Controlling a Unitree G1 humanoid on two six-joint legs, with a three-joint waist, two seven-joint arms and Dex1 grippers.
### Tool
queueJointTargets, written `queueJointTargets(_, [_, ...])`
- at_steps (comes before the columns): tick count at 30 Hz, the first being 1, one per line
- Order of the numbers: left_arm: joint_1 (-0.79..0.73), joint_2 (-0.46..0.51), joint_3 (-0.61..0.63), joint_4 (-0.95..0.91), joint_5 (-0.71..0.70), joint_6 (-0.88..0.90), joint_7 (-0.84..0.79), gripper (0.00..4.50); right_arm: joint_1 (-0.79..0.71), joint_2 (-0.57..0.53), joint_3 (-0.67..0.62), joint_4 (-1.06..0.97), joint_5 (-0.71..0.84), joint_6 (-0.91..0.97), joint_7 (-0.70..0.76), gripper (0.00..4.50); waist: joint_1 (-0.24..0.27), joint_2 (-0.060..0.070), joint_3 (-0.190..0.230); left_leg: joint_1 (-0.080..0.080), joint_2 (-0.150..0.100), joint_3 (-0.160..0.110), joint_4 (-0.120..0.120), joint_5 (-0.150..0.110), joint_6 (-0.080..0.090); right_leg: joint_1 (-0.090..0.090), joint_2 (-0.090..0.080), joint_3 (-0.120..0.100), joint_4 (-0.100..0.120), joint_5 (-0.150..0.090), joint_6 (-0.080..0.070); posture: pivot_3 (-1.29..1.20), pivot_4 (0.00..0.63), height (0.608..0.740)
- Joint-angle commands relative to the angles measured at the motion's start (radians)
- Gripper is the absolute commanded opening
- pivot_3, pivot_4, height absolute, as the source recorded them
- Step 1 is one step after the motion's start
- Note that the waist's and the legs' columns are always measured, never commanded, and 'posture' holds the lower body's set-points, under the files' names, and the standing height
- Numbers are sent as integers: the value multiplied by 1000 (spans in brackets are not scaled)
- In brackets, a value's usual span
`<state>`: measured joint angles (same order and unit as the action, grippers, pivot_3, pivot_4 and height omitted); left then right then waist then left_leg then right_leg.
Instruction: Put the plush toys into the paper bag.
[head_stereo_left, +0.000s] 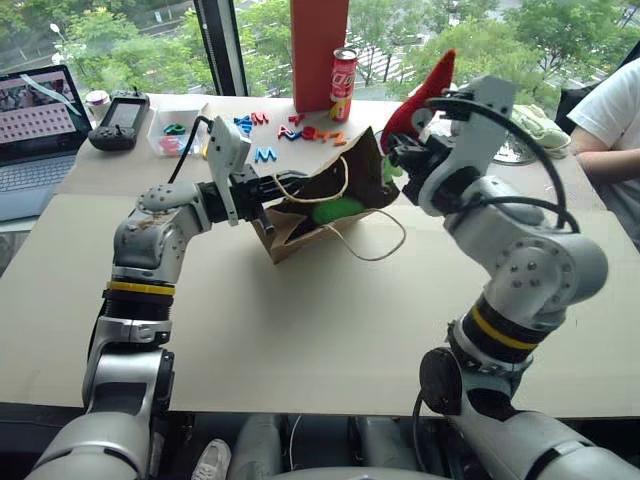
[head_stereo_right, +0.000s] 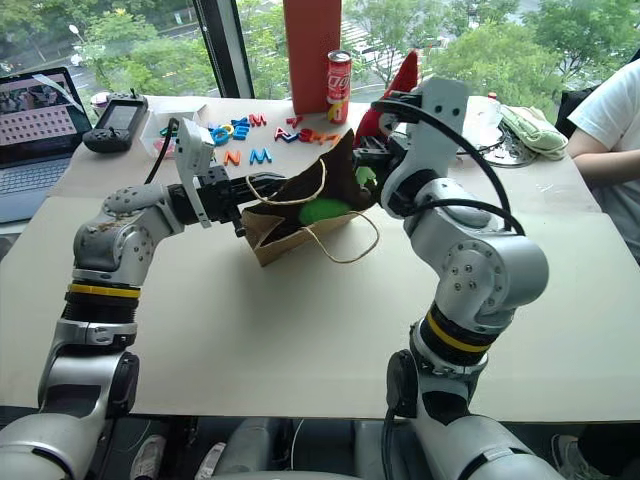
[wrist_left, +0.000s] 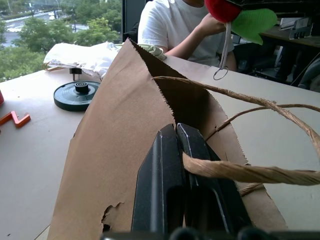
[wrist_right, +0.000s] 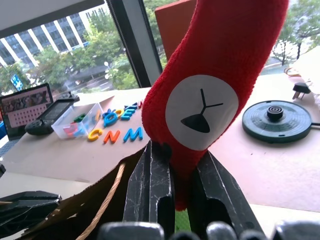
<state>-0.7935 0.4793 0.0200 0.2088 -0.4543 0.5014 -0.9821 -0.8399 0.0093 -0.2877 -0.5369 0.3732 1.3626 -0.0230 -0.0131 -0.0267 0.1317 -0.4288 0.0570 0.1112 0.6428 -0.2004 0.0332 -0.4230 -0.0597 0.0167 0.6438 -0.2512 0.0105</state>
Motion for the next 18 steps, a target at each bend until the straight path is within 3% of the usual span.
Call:
queueJointTargets(1, [-33, -4, 26, -53, -25, 8, 13, 0, 13, 24, 47, 7, -13, -57, -15, 346, 0, 0, 0, 0, 0, 0, 0, 0, 0, 0, 0, 0, 0, 0, 0, 0, 150, 739])
queueJointTargets(16, [-31, 0, 41, -69, -56, 46, 38, 0, 87, 66, 183, 105, -13, -28, -5, 346, -6, 0, 0, 1, 0, -1, 0, 0, 0, 0, 0, 0, 1, 0, 0, 0, 150, 739])
queueJointTargets(18, [-31, 0, 41, -69, -57, 47, 39, 0, 86, 70, 182, 103, -5, -18, -1, 1010, -6, 0, 0, 1, 0, -1, 0, 0, 0, 0, 0, 0, 1, 0, 0, 0, 150, 739])
